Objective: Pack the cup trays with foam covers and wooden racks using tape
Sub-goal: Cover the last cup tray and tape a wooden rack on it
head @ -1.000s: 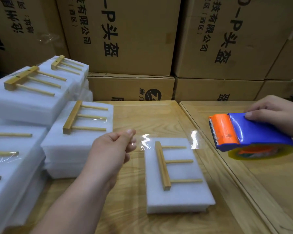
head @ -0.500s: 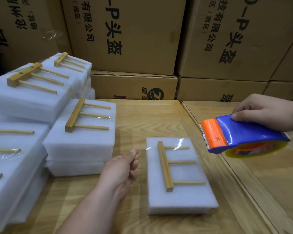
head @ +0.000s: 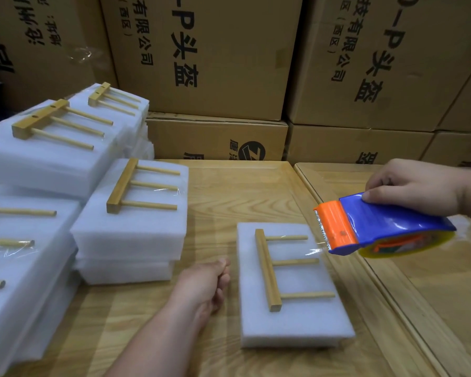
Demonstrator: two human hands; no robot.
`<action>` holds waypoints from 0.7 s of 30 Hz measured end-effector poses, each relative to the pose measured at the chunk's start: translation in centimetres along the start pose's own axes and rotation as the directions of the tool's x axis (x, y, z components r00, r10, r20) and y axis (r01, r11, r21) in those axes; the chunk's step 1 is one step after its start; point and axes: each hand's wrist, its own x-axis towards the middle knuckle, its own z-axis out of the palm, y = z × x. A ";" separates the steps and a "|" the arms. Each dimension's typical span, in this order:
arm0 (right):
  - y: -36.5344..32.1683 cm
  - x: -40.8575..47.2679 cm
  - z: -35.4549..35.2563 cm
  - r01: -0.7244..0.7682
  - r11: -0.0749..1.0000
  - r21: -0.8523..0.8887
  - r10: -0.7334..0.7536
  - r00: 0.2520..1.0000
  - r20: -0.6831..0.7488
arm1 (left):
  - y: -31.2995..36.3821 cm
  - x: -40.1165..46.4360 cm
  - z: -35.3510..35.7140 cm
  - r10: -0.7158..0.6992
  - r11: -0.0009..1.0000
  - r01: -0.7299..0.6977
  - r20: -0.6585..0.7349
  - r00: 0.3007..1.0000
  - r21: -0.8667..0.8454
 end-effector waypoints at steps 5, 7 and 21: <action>0.4 -0.1 0.5 -0.031 0.999 -0.018 0.030 0.999 -0.012 | -1.4 -0.1 0.3 0.270 0.910 -0.235 -0.059 0.961 0.343; 0.5 -0.1 0.6 -0.034 0.999 -0.031 0.033 0.999 -0.025 | -1.7 -0.4 0.5 0.363 0.836 -0.295 -0.063 0.930 0.463; 0.4 -0.4 2.2 -0.106 0.994 -0.029 0.107 0.994 0.017 | -1.7 0.1 0.3 0.575 0.404 -0.326 0.040 0.817 0.855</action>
